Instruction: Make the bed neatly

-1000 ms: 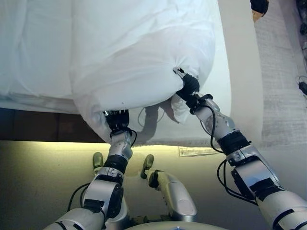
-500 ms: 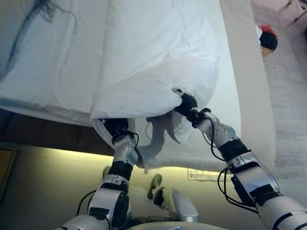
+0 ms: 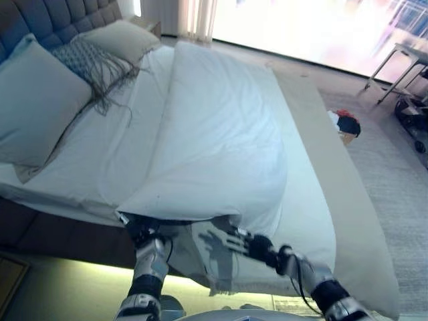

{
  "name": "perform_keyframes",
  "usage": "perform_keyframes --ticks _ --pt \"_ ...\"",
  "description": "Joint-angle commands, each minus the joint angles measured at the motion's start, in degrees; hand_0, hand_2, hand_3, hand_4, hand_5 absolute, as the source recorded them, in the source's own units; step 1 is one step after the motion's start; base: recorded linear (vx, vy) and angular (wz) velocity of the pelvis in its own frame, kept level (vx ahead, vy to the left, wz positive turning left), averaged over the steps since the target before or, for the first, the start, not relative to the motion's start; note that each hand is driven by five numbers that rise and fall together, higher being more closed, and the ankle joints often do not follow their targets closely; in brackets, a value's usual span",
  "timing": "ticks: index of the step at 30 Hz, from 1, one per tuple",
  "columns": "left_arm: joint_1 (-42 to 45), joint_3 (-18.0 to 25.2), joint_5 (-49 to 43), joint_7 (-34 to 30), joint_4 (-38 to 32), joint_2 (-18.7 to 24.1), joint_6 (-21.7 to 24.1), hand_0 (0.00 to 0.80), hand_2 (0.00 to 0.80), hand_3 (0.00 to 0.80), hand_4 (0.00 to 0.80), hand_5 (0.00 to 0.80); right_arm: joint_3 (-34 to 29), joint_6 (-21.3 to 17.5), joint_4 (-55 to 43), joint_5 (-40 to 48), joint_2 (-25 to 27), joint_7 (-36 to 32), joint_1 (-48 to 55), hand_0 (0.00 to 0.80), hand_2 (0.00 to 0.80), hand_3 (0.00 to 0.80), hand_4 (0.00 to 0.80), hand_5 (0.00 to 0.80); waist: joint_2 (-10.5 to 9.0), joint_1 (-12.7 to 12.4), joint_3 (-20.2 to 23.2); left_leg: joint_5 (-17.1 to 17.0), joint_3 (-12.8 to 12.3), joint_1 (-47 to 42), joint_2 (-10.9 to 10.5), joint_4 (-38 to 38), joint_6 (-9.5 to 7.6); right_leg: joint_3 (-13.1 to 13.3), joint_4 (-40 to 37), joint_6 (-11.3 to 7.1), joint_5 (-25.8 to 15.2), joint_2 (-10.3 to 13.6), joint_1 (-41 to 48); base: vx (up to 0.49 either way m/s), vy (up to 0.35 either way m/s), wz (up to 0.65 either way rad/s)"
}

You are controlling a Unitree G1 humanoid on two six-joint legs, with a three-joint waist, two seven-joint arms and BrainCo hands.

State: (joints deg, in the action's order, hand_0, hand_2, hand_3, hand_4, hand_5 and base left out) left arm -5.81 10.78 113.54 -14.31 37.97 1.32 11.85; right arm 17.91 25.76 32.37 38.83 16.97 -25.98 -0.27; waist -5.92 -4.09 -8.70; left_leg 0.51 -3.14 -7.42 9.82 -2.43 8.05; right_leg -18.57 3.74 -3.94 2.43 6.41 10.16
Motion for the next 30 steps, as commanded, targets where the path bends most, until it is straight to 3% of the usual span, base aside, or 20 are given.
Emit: perform_keyframes --ticks 1,11,18,22,30 --pt "-1.6 5.6 -0.5 -6.7 1.2 8.1 -4.1 0.0 0.0 0.0 0.0 0.0 -3.4 -0.2 2.4 -2.6 1.2 -2.9 1.1 0.0 0.0 0.0 0.0 0.0 2.12 -1.0 3.7 2.9 -0.2 -0.3 -1.0 -3.3 -1.72 0.3 2.7 -2.76 2.9 4.8 0.8 0.03 0.143 -0.07" --pt "0.3 13.2 -8.5 -8.1 11.4 16.9 -13.7 0.0 0.0 0.0 0.0 0.0 -8.7 -3.3 16.0 -11.0 2.1 -8.0 6.4 0.0 0.0 0.0 0.0 0.0 3.15 -0.1 4.3 3.9 -0.6 -0.4 -2.2 -5.6 -2.22 0.3 3.3 -3.66 2.7 6.3 1.6 0.042 0.124 -0.05" --pt "-0.1 19.3 -12.1 -10.0 14.9 24.8 -16.6 0.0 0.0 0.0 0.0 0.0 -15.1 -8.1 26.8 -11.9 4.1 -8.8 7.3 0.0 0.0 0.0 0.0 0.0 3.51 -0.6 4.7 4.9 -0.7 0.4 -3.3 -6.9 -2.83 0.0 3.0 -4.69 2.4 7.5 1.7 -0.017 0.114 0.0" --pt "-1.1 20.2 -15.9 -13.3 15.5 29.3 -20.4 0.0 0.0 0.0 0.0 0.0 -16.8 -12.4 32.0 -13.0 4.8 -6.8 5.4 0.0 0.0 0.0 0.0 0.0 3.99 -1.7 5.5 5.2 -0.4 1.0 -4.0 -6.0 -3.4 -0.3 1.6 -5.5 1.4 8.4 1.3 -0.091 0.09 0.03" --pt "-1.2 21.3 -17.0 -17.0 15.3 34.1 -21.2 0.0 0.0 0.0 0.0 0.0 -17.1 -13.9 36.3 -13.0 5.8 -5.5 1.3 0.0 0.0 0.0 0.0 0.0 5.4 -4.4 5.5 4.5 1.0 3.1 -5.7 -3.9 -4.08 -0.8 -1.0 -5.63 -0.4 9.2 -0.2 -0.13 0.1 0.01"
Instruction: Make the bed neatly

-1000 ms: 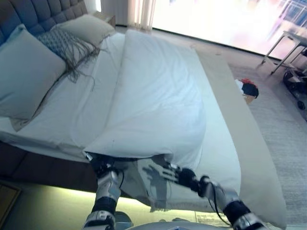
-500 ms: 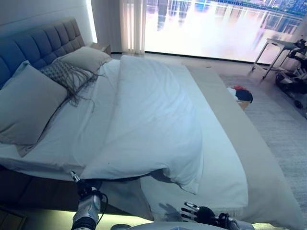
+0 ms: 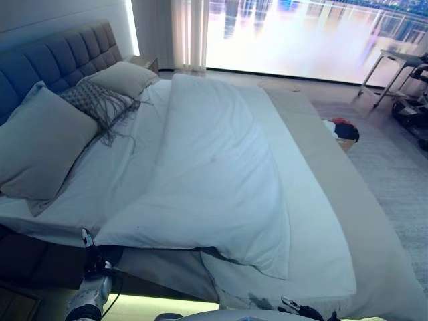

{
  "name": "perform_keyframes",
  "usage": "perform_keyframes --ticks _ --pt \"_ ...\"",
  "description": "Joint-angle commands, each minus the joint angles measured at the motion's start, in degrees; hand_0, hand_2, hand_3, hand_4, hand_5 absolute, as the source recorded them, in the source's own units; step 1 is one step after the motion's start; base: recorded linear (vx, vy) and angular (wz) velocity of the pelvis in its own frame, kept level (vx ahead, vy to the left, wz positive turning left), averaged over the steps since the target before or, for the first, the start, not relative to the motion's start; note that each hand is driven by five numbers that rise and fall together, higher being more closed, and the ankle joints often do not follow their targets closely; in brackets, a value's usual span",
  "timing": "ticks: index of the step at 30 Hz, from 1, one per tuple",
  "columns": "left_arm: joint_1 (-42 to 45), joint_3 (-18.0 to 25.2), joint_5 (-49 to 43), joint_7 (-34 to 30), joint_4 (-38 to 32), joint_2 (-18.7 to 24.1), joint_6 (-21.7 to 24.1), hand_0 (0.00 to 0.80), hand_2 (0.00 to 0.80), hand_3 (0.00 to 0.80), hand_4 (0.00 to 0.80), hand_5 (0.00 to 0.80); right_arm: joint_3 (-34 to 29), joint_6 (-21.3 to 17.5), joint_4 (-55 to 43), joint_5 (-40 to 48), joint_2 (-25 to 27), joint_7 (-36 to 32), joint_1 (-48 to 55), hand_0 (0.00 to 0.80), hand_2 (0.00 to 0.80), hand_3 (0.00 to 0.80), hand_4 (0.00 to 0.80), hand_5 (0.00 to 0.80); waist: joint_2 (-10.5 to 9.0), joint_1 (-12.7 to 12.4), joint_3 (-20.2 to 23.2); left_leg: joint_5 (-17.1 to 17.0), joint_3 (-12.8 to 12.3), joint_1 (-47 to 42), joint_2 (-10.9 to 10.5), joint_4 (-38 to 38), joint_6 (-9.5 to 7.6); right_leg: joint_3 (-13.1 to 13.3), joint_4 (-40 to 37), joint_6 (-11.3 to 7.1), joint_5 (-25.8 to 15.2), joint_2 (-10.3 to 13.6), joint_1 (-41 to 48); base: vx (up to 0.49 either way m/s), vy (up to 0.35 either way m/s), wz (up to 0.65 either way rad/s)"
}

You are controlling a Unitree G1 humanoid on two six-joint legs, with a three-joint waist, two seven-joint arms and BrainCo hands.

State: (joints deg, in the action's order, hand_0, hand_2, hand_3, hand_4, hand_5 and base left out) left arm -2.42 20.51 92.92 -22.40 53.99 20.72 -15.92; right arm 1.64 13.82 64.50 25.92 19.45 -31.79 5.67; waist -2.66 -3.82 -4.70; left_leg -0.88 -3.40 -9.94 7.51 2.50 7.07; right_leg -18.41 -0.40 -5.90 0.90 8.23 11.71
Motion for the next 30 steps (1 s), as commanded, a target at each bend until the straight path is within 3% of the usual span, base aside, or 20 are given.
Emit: perform_keyframes --ticks 1,12,21,26,30 --pt "-4.4 12.4 3.6 -8.8 -0.5 15.8 6.7 0.0 0.0 0.0 0.0 0.0 -0.8 -1.9 4.3 0.2 3.5 0.4 -5.1 0.0 0.0 0.0 0.0 0.0 2.31 -5.1 1.3 5.9 1.6 6.2 -3.5 -9.0 -3.14 -1.1 3.3 -3.54 1.3 7.5 -2.0 -0.118 0.115 0.03" --pt "-5.1 17.7 9.3 -8.3 0.2 25.5 8.3 0.0 0.0 0.0 0.0 0.0 1.4 -3.8 5.1 4.9 3.3 1.8 -6.6 0.0 0.0 0.0 0.0 0.0 1.55 -9.2 -1.1 7.4 4.1 10.3 -4.0 -11.7 -3.14 -3.3 4.7 -3.57 2.0 8.8 -3.1 -0.119 0.05 0.09" --pt "-4.2 21.8 17.6 -3.9 2.4 29.1 12.4 0.0 0.0 0.0 0.0 0.0 3.2 -5.1 4.2 8.7 1.6 2.7 -7.4 0.0 0.0 0.0 0.0 0.0 -0.2 -12.2 -3.3 7.8 7.0 14.1 -4.4 -14.2 -3.03 -4.5 5.7 -3.45 2.2 8.6 -3.9 -0.082 -0.016 0.08" --pt "-8.8 21.3 20.1 -1.7 2.3 28.8 17.3 0.0 0.0 0.0 0.0 0.0 7.1 -8.6 2.5 13.8 0.1 2.6 -11.8 0.0 0.0 0.0 0.0 0.0 -2.82 -13.8 -10.1 9.2 7.6 22.6 -3.8 -21.5 -2.48 -5.2 10.4 -2.62 2.4 8.9 -8.8 -0.263 -0.127 0.25" --pt "-10.8 20.9 20.1 -0.3 1.8 27.3 21.9 0.0 0.0 0.0 0.0 0.0 8.0 -9.8 0.0 15.8 0.5 3.0 -14.2 0.0 0.0 0.0 0.0 0.0 -3.64 -13.6 -14.0 10.3 8.2 29.3 -2.9 -28.4 -2.5 -5.1 18.0 -1.51 3.5 10.2 -15.5 -0.189 -0.023 0.26"
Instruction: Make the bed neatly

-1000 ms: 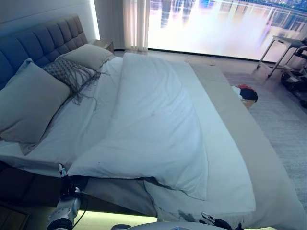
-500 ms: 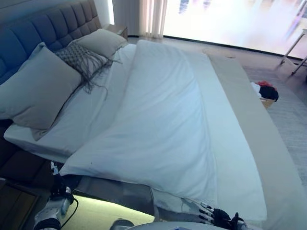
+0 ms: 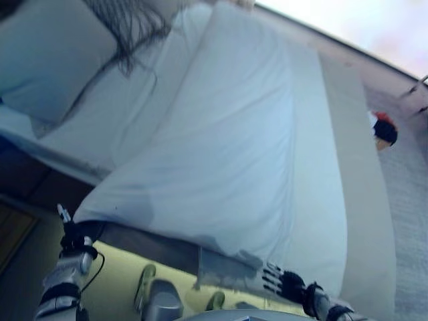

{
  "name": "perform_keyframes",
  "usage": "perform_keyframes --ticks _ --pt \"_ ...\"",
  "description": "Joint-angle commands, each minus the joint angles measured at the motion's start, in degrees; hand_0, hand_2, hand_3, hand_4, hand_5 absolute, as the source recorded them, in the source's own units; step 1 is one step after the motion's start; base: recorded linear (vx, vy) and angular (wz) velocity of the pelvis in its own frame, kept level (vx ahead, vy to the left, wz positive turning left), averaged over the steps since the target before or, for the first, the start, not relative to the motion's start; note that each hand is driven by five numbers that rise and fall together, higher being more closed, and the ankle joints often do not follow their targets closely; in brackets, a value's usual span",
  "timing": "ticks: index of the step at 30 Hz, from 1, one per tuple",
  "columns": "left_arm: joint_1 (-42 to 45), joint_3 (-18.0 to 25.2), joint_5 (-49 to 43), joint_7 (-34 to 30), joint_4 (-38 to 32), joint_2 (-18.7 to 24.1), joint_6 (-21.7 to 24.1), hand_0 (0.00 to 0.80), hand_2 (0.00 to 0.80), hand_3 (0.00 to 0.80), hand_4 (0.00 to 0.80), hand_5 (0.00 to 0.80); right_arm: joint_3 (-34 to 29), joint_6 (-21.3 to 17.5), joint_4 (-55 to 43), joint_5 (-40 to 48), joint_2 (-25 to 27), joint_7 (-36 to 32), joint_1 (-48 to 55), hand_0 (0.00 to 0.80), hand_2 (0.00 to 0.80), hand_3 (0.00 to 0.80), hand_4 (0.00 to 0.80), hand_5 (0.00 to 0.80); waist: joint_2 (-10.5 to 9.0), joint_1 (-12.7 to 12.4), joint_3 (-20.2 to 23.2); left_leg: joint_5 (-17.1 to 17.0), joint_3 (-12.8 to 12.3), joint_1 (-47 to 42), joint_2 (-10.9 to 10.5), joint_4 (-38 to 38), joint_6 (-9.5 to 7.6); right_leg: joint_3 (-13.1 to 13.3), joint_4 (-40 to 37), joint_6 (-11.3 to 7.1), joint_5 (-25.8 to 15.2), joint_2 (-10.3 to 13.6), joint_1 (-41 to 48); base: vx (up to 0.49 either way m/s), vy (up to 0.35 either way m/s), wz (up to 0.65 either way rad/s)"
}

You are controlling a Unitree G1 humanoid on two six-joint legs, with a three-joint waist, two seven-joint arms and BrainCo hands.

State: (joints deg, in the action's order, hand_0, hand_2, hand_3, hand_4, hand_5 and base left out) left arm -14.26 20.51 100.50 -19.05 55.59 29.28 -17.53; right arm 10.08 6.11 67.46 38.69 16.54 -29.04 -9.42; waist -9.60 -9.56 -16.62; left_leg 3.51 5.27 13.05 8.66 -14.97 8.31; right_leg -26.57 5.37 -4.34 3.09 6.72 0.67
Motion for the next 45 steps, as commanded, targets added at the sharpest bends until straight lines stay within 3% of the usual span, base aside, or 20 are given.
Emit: perform_keyframes --ticks 1,8,13,15,21,27,30,34,37,41,45 --pt "1.0 21.0 12.5 -3.3 -0.2 18.4 24.4 0.0 0.0 0.0 0.0 0.0 -0.6 -1.7 -3.4 2.8 3.8 0.3 0.6 0.0 0.0 0.0 0.0 0.0 3.26 -7.8 -2.6 6.2 -0.4 7.4 -4.0 -12.1 -3.8 3.2 13.7 -2.94 1.8 11.9 -5.7 -0.136 0.03 0.13" --pt "-0.1 20.8 12.5 -1.8 1.0 18.2 27.0 0.0 0.0 0.0 0.0 0.0 -2.5 -1.8 -2.8 2.5 8.2 -0.9 -3.0 0.0 0.0 0.0 0.0 0.0 3.2 -7.4 -7.1 7.8 0.6 15.3 -4.2 -18.1 -4.28 5.4 23.5 -2.59 5.0 13.2 -15.0 -0.121 0.055 0.06" --pt "1.4 23.3 12.5 -0.2 0.8 17.4 29.4 0.0 0.0 0.0 0.0 0.0 -3.9 -0.5 -1.4 0.8 11.3 -2.0 -5.4 0.0 0.0 0.0 0.0 0.0 3.62 -8.0 -9.2 6.7 0.0 18.4 -4.7 -19.3 -4.84 5.3 27.4 -2.37 5.2 14.7 -19.9 -0.131 0.129 -0.02" --pt "1.9 24.0 12.5 0.0 1.0 17.8 29.6 0.0 0.0 0.0 0.0 0.0 -3.9 -0.6 -0.8 0.8 12.4 -2.7 -5.9 0.0 0.0 0.0 0.0 0.0 3.8 -8.1 -9.7 8.3 0.3 19.1 -4.8 -20.5 -4.82 6.2 29.7 -2.82 6.7 15.0 -21.3 -0.035 0.09 0.01" --pt "0.9 24.0 12.5 -0.3 4.0 19.7 26.3 0.0 0.0 0.0 0.0 0.0 -2.9 -0.9 0.1 0.6 15.6 -3.6 -8.5 0.0 0.0 0.0 0.0 0.0 4.19 -8.1 -11.1 9.3 0.4 24.1 -4.6 -24.8 -5.31 7.1 36.8 -2.06 8.9 16.0 -27.5 -0.09 0.084 0.0" --pt "0.0 22.7 12.5 -0.1 4.6 18.5 25.6 0.0 0.0 0.0 0.0 0.0 -1.9 -0.9 -2.9 1.7 16.7 -5.7 -10.1 0.0 0.0 0.0 0.0 0.0 3.82 -8.0 -11.6 10.7 0.6 28.1 -4.6 -29.0 -5.58 8.0 42.0 -1.58 10.9 16.1 -32.6 -0.062 0.041 0.01" --pt "0.2 22.4 12.5 -1.1 6.6 18.6 22.9 0.0 0.0 0.0 0.0 0.0 -2.4 -0.7 -2.7 0.9 17.9 -6.2 -10.0 0.0 0.0 0.0 0.0 0.0 4.0 -7.4 -11.6 11.0 0.6 29.7 -4.3 -30.6 -5.71 8.9 44.2 -1.33 11.6 16.1 -34.7 -0.042 0.033 0.0" --pt "-0.8 19.5 12.5 -5.5 8.5 18.3 16.0 0.0 0.0 0.0 0.0 0.0 -3.0 -1.2 -1.7 1.1 18.8 -7.0 -10.7 0.0 0.0 0.0 0.0 0.0 4.11 -7.0 -11.7 11.2 0.8 31.6 -4.4 -31.9 -6.03 9.7 46.2 -1.07 12.0 16.1 -37.2 -0.049 -0.005 -0.02" --pt "-1.3 17.6 12.5 -7.6 8.6 17.4 14.0 0.0 0.0 0.0 0.0 0.0 -3.1 -1.2 -2.1 0.8 18.7 -7.0 -11.1 0.0 0.0 0.0 0.0 0.0 4.09 -7.0 -11.6 11.3 0.8 32.3 -4.5 -32.4 -6.01 9.8 46.8 -1.08 12.2 16.0 -38.1 -0.028 -0.005 0.0" --pt "-1.4 12.1 12.5 -12.7 7.2 15.9 9.0 0.0 0.0 0.0 0.0 0.0 -2.4 0.0 -4.5 0.8 18.7 -5.6 -11.8 0.0 0.0 0.0 0.0 0.0 3.77 -6.8 -11.7 11.2 1.0 32.9 -4.2 -32.7 -6.01 9.8 47.5 -1.0 12.3 15.9 -38.9 -0.016 -0.007 0.0" --pt "-1.9 7.7 10.1 -14.7 4.5 13.8 7.3 0.0 0.0 0.0 0.0 0.0 -2.9 0.2 -5.5 1.1 19.0 -5.3 -11.3 0.0 0.0 0.0 0.0 0.0 3.74 -6.5 -11.8 10.6 0.7 33.1 -3.8 -32.1 -5.97 9.7 46.9 -1.09 11.9 15.8 -39.0 -0.016 -0.012 0.02"
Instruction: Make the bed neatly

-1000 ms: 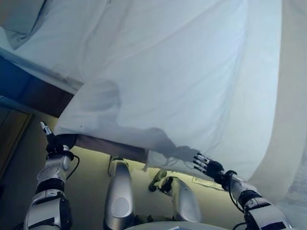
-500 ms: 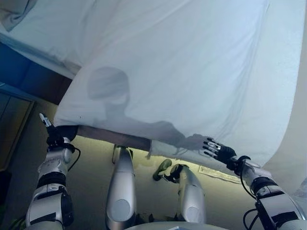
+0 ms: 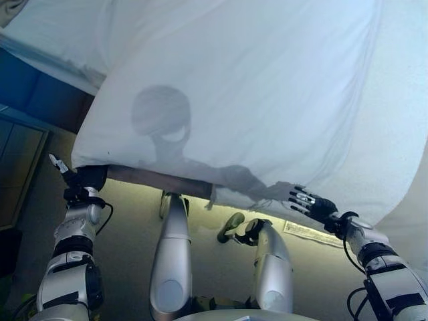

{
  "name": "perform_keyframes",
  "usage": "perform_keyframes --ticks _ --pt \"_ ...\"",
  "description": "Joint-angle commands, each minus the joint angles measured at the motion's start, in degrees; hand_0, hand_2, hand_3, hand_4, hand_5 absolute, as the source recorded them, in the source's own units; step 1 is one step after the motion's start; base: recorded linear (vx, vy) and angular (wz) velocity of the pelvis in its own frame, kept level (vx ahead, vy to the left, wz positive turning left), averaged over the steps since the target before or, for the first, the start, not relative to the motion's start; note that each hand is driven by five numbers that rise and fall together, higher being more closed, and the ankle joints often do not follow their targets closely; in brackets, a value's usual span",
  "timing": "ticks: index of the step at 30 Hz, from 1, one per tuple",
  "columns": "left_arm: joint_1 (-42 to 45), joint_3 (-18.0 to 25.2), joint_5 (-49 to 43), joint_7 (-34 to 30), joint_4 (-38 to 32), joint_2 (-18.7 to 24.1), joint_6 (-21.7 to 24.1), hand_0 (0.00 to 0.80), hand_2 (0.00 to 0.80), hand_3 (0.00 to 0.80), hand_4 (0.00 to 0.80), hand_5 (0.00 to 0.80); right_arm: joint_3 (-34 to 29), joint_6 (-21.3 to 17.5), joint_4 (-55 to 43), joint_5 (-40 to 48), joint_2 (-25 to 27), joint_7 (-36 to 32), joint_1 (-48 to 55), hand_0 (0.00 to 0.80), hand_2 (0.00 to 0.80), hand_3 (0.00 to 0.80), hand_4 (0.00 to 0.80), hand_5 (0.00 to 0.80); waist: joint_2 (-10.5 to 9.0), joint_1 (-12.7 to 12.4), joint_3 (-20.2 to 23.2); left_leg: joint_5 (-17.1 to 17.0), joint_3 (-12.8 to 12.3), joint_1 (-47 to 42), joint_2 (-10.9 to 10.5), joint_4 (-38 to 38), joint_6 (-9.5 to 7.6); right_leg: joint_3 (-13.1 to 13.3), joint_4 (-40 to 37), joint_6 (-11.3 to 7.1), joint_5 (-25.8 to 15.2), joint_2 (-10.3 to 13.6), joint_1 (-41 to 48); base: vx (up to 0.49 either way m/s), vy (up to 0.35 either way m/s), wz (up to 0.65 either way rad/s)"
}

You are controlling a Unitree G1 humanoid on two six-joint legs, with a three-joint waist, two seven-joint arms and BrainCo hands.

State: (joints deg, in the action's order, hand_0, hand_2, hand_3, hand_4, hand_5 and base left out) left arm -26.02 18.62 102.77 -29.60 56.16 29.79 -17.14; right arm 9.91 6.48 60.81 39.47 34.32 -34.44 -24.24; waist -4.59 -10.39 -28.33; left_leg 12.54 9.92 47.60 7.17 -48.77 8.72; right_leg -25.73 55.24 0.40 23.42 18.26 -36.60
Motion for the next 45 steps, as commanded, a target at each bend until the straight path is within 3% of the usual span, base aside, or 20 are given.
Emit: perform_keyframes --ticks 1,9,21,39,45 --pt "9.8 8.8 8.0 -3.8 3.0 12.6 6.8 0.0 0.0 0.0 0.0 0.0 -2.8 -0.1 0.8 0.3 1.3 0.3 3.5 0.0 0.0 0.0 0.0 0.0 -1.22 -5.6 -0.2 1.4 -4.0 -1.5 -2.3 2.0 -6.36 8.9 -3.2 -5.8 -8.5 4.1 -1.7 -0.04 -0.018 0.04" --pt "11.3 6.7 6.6 -5.3 1.6 9.0 4.4 0.0 0.0 0.0 0.0 0.0 -3.5 -0.2 -0.3 0.8 0.7 1.2 3.4 0.0 0.0 0.0 0.0 0.0 -1.38 -6.1 -0.6 1.0 -3.8 -1.0 -2.3 2.3 -6.26 8.2 -2.8 -5.73 -8.2 3.9 -2.0 -0.022 -0.02 0.02" --pt "11.2 1.9 1.5 -4.8 8.1 4.6 0.9 0.0 0.0 0.0 0.0 0.0 -1.9 0.2 -1.5 3.2 -1.9 0.5 1.9 0.0 0.0 0.0 0.0 0.0 -2.74 -5.8 -0.3 0.8 -3.9 -1.8 -1.3 2.8 -6.2 7.3 -3.6 -6.19 -8.7 3.4 -0.6 0.008 -0.06 0.02" --pt "20.7 2.3 -5.3 -5.0 15.6 -3.4 -2.4 0.0 0.0 0.0 0.0 0.0 -4.3 -2.2 -0.7 5.5 -8.0 1.1 4.4 0.0 0.0 0.0 0.0 0.0 -3.38 -7.4 1.2 0.5 -3.4 -9.0 -1.7 6.5 -5.92 4.4 -8.7 -6.53 -9.3 3.2 7.9 0.036 -0.112 0.13" --pt "25.5 5.8 -9.9 -6.0 20.4 -4.0 -3.5 0.0 0.0 0.0 0.0 0.0 -6.5 -3.0 -0.6 6.0 -9.6 0.4 6.9 0.0 0.0 0.0 0.0 0.0 -2.97 -7.8 2.6 0.2 -3.7 -13.1 -2.0 8.8 -5.44 3.3 -12.0 -6.78 -9.7 3.4 12.6 0.057 -0.126 0.13"
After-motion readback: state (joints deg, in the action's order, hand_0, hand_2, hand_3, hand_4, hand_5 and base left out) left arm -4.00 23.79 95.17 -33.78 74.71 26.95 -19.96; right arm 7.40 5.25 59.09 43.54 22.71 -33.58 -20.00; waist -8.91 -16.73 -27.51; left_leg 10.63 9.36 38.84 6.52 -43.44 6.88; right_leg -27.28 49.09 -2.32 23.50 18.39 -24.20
